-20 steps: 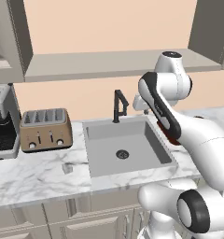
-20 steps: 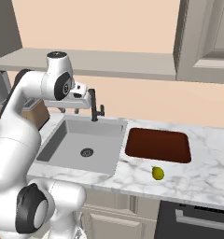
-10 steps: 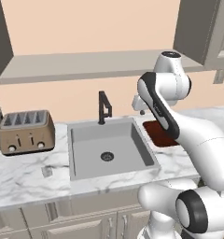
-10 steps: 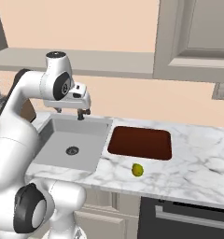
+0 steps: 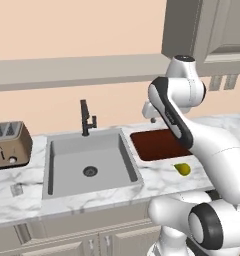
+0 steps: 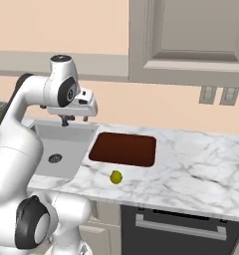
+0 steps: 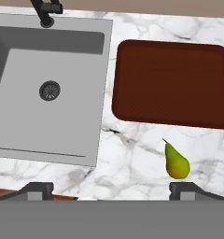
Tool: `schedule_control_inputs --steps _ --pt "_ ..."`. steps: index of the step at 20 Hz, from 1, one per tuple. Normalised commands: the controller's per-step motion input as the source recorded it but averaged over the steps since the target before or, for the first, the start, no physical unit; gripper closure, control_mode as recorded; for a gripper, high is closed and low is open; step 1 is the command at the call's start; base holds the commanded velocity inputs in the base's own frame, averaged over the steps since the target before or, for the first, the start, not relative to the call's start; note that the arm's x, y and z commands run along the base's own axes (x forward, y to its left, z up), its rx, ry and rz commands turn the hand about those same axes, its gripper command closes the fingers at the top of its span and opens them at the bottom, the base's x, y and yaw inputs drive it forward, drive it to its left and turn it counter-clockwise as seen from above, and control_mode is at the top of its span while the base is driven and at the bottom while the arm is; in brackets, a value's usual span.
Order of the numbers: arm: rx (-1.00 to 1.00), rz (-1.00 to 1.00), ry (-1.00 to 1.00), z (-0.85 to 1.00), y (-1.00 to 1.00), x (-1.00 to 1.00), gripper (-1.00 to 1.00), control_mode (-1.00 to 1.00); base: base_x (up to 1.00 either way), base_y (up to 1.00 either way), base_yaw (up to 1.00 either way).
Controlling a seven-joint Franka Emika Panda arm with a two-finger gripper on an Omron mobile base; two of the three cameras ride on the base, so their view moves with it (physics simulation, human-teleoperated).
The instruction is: Pick up all produce items and place them in the sink. Turn on the sink faucet to wash them. Then turn the sink off and put them in the tray.
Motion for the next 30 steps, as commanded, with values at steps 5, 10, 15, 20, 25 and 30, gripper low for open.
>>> schedule_control_inputs --steps 5,10,15,20,25,30 --pt "0.00 0.00 0.00 0.00 0.00 0.00 -1.00 1.00 0.24 -0.08 -0.04" --pt "0.00 0.00 0.00 0.00 0.00 0.00 -1.00 1.00 0.41 0.00 -0.01" --pt "0.00 0.00 0.00 0.00 0.00 0.00 -1.00 1.00 0.55 0.00 0.00" --pt "0.00 0.00 0.00 0.00 0.00 0.00 -1.00 1.00 0.44 0.10 0.00" --pt "0.00 0.00 0.00 -0.01 0.00 -0.04 -1.00 -1.00 0.00 0.00 0.00" --pt "-0.01 0.01 0.07 -0.36 0.11 -0.28 -1.00 -1.00 0.00 0.00 0.00"
